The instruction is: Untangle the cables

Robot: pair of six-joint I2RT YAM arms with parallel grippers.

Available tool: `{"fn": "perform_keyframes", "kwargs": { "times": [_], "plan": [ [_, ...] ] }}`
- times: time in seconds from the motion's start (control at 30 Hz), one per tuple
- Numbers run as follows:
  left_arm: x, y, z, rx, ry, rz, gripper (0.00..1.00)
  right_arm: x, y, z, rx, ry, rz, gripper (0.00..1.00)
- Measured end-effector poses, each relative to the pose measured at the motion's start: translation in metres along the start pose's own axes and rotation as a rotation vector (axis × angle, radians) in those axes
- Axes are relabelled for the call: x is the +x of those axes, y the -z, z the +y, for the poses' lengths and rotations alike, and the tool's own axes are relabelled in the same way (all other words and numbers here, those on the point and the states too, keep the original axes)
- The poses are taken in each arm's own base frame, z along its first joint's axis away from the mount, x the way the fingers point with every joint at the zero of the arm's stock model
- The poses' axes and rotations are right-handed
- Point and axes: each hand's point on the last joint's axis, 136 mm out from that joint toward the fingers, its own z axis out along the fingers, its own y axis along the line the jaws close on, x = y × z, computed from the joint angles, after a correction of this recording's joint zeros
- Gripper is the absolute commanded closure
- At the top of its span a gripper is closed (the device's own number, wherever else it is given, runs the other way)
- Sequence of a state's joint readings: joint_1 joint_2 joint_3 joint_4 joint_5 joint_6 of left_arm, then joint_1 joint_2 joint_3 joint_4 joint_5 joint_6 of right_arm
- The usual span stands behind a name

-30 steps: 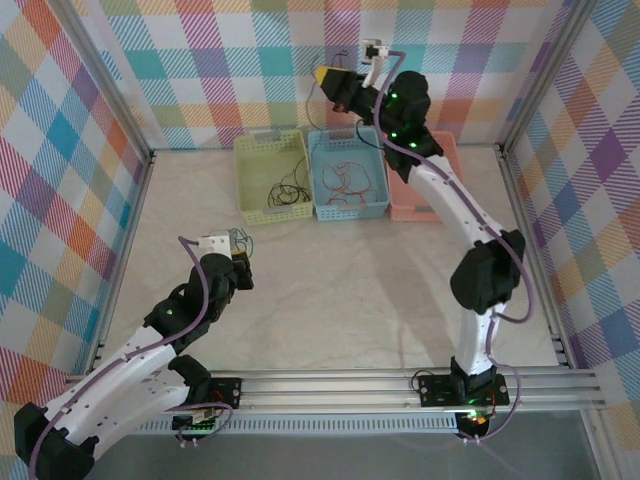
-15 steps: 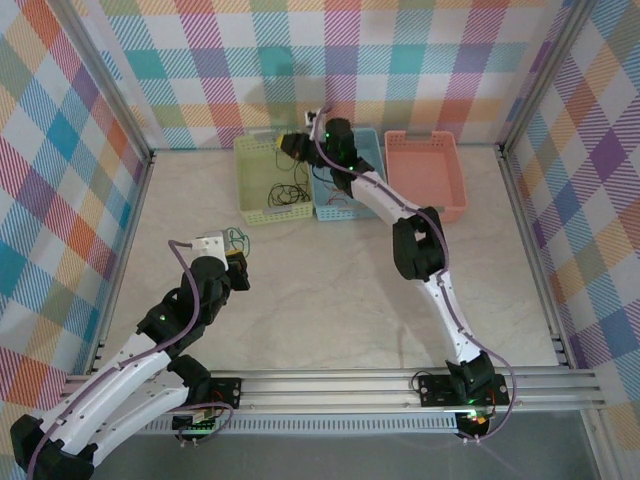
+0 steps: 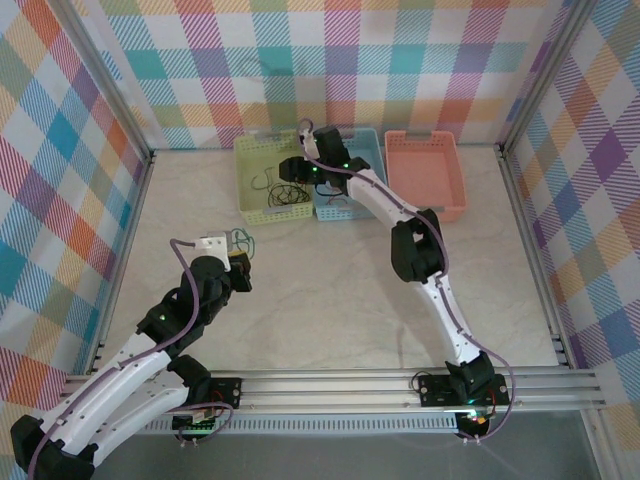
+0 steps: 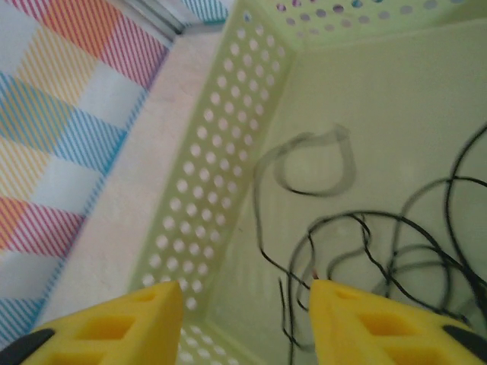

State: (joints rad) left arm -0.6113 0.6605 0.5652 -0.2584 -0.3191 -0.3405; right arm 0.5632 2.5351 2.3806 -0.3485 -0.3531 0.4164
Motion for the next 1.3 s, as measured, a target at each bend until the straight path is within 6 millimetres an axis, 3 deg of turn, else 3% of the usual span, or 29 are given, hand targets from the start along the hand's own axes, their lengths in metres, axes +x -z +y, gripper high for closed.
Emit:
{"fn": "perform_keyframes", "kwargs": {
  "times": [0.17,0.37,0.5,0.63,0.77,0.93,1.3],
  "plan": [
    [0.006,0.000,-0.022,0.123,-0.011,0.040,1.00,-0.005,0.053,0.021,0.080,0.132,0.016,0.49],
    [0.010,0.004,-0.073,0.392,-0.040,0.099,1.00,0.012,0.156,0.070,0.040,0.280,-0.071,0.49],
    [0.004,0.010,-0.112,0.586,-0.067,0.141,1.00,0.041,0.220,0.095,-0.018,0.387,-0.172,0.48],
    [-0.006,0.021,-0.144,0.740,-0.114,0.150,1.00,0.082,0.260,0.108,-0.096,0.458,-0.235,0.46],
    [-0.012,0.029,-0.163,0.845,-0.165,0.124,1.00,0.115,0.276,0.115,-0.179,0.481,-0.240,0.46],
    [-0.005,0.028,-0.180,0.918,-0.221,0.149,1.00,0.136,0.285,0.125,-0.267,0.517,-0.239,0.45],
    [0.014,0.027,-0.198,0.942,-0.343,0.157,1.00,0.130,0.322,0.156,-0.330,0.528,-0.342,0.43]
  ]
}}
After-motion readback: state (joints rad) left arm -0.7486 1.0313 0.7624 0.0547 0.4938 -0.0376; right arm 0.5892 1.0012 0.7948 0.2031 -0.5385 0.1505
